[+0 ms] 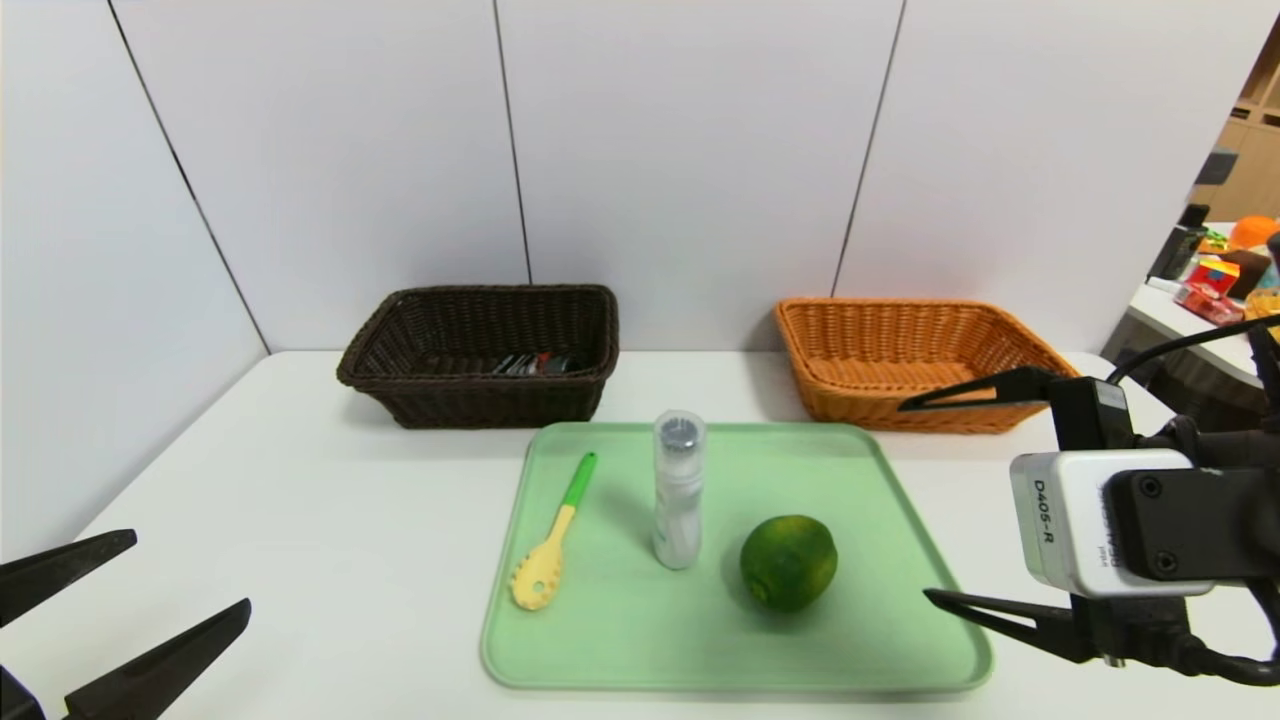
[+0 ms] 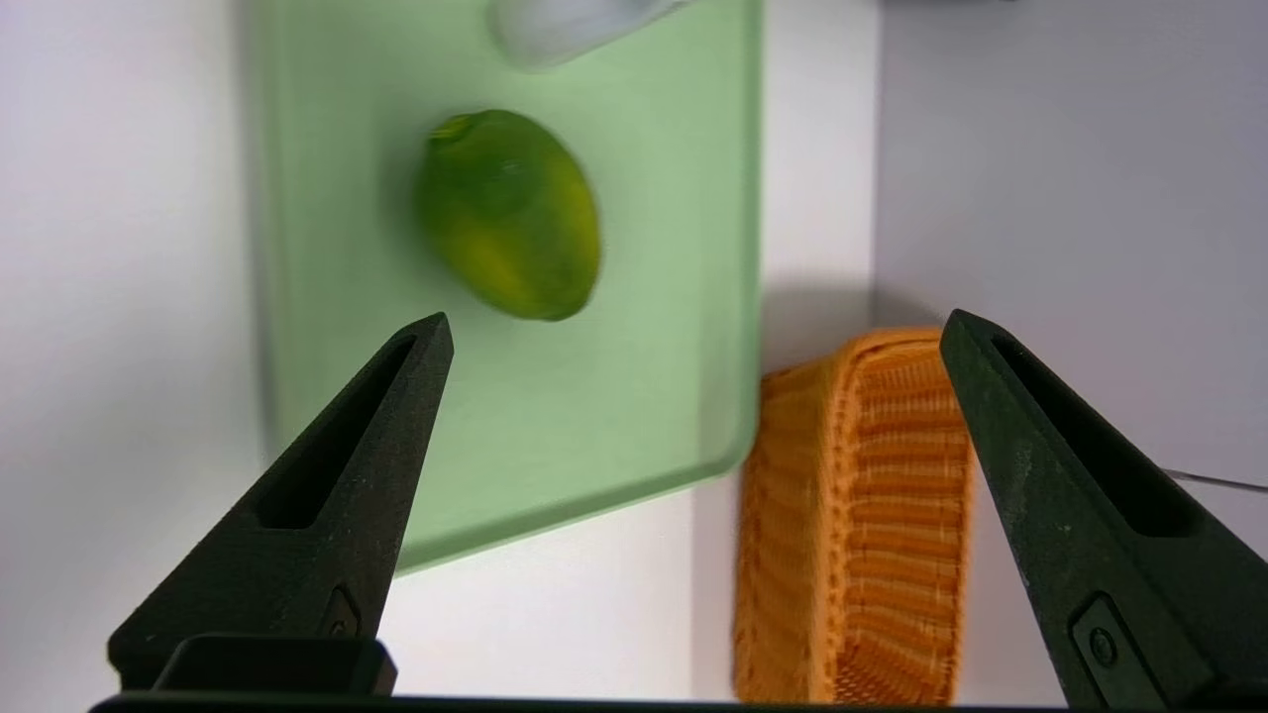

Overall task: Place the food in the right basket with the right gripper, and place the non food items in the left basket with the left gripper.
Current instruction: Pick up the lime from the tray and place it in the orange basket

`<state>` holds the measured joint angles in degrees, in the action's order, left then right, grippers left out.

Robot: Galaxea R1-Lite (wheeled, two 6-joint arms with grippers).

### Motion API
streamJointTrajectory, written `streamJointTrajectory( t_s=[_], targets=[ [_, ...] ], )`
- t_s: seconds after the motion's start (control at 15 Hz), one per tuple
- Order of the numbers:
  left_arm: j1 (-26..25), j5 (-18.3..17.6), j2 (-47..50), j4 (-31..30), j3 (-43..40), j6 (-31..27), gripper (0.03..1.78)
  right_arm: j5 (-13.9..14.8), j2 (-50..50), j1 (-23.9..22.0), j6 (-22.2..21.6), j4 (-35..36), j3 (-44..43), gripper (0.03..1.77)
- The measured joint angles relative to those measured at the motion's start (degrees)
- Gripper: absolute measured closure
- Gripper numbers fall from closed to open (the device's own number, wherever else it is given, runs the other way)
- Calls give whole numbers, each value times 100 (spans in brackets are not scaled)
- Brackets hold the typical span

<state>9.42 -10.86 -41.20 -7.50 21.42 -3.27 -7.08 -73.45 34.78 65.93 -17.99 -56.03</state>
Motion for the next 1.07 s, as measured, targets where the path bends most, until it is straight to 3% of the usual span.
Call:
streamJointTrajectory(
  t_s=[0.67, 1.07],
  targets=[
    [7, -13, -41, 0, -28, -1, 12, -265, -1001, -27, -6, -3858, -2291, 11],
    [7, -10, -91, -5, -52, 10, 12, -284, -1974, -9, 122, -4013, -3011, 10]
  ],
)
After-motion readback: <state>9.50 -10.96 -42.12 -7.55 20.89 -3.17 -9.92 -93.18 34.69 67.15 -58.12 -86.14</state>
